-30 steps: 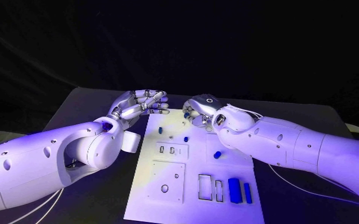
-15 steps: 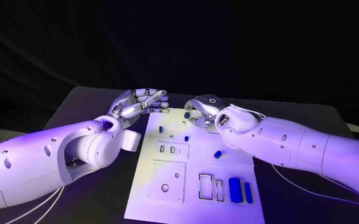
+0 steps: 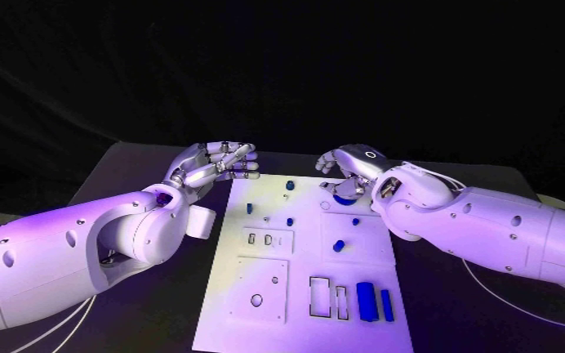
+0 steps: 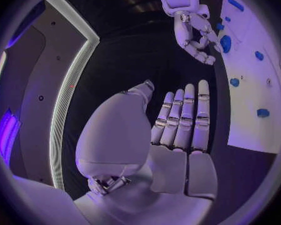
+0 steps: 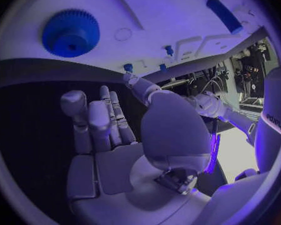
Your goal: Assemble the parts on the task board
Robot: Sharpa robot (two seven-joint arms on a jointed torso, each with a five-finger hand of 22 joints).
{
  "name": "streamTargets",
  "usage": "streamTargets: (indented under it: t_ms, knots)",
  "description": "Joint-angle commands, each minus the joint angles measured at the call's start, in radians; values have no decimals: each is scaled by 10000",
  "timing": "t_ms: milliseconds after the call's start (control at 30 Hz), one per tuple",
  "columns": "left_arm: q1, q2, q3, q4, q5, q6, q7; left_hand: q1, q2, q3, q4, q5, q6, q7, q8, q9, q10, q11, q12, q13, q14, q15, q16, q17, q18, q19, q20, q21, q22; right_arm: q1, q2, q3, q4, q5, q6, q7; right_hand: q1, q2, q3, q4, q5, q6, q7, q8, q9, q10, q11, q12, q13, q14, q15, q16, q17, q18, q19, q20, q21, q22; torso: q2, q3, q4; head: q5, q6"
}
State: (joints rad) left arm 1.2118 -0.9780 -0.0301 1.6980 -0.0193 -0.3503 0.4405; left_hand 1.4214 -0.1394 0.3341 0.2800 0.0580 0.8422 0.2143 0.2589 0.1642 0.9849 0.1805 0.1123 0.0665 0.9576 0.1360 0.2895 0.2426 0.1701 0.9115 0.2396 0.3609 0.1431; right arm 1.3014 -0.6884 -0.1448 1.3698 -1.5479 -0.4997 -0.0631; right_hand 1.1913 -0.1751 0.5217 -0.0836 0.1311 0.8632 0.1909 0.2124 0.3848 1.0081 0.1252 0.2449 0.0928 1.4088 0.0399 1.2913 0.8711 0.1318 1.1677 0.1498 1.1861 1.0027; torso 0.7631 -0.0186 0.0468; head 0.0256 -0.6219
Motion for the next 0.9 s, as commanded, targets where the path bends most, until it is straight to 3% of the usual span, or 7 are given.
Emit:
streamTargets:
  t_ms: [33,133,233,267,333,533,900]
  knots:
    - [16,24,8,-55,77,259,86,-19,-5,45,15,-42,-63,247,-69,-10,27,62,-54,-8,-40,46,-55,13,124,68,-11,33,-7,68,-410,23,251,1615,480,-188,110,4,92,118,247,97,-44,-28,25,818,-154,422,180,267,-92,249,474,-149,419,-95,350,495,-54,19,-74,-82,-1]
    - [15,40,7,-104,81,285,78,-16,-2,50,14,-41,-62,246,-69,-10,31,62,-60,-7,-41,47,-59,19,124,67,-11,32,-9,113,-809,37,369,2172,948,-201,-236,-493,-344,342,1359,-148,-186,-175,69,1788,-377,1300,845,450,-308,435,849,-325,1068,-305,909,1304,-75,25,-121,-130,18]
    - [12,49,6,-137,83,315,72,-16,-2,50,14,-41,-62,246,-69,-10,31,62,-60,-7,-41,47,-59,19,124,67,-11,32,-9,128,-1074,44,416,2408,1365,-267,-197,-573,-864,443,1327,-348,-292,-103,210,1993,-505,2537,1877,666,-422,801,1641,-458,1539,-418,1338,1927,-78,47,-167,-133,41]
    - [11,55,5,-154,83,328,68,-16,-2,50,14,-41,-62,246,-69,-10,31,62,-60,-7,-41,47,-59,19,124,67,-11,32,-9,126,-1170,46,427,2482,1535,-310,39,-320,-1391,680,1349,-582,-294,140,503,857,-510,4434,3769,795,-420,1173,2391,-530,1768,-480,1536,2261,-85,63,-187,-126,16]
    - [10,64,5,-171,84,340,66,-16,-2,50,14,-41,-62,246,-69,-10,31,62,-60,-7,-41,47,-59,19,124,67,-11,32,-9,115,-1248,47,431,2530,1696,-350,155,-322,-1512,785,1320,-694,-274,279,642,677,-503,5458,4727,955,-403,1537,3234,-589,1971,-427,1735,2594,-91,74,-198,-127,-11]
    - [8,83,4,-207,85,375,54,-14,6,57,14,-41,-57,243,-66,-9,40,60,-64,-6,-42,46,-62,26,124,67,-11,31,-11,43,-1285,46,358,2563,1938,-407,229,-297,-1796,1102,1410,-937,-209,467,832,1702,-411,8707,8569,1238,-300,2212,4987,-684,2262,-342,2042,3102,-81,83,-191,-125,-60]
    - [6,106,3,-261,85,404,33,-15,23,67,19,-40,-52,242,-64,-8,45,59,-69,-5,-43,46,-66,32,124,66,-11,31,-14,-68,-1013,33,48,2695,2019,-442,265,-253,-1914,1253,1303,-1005,-177,540,892,2046,-377,9440,9494,1319,-262,2378,5482,-708,2319,-299,2111,3236,-67,73,-180,-155,-114]
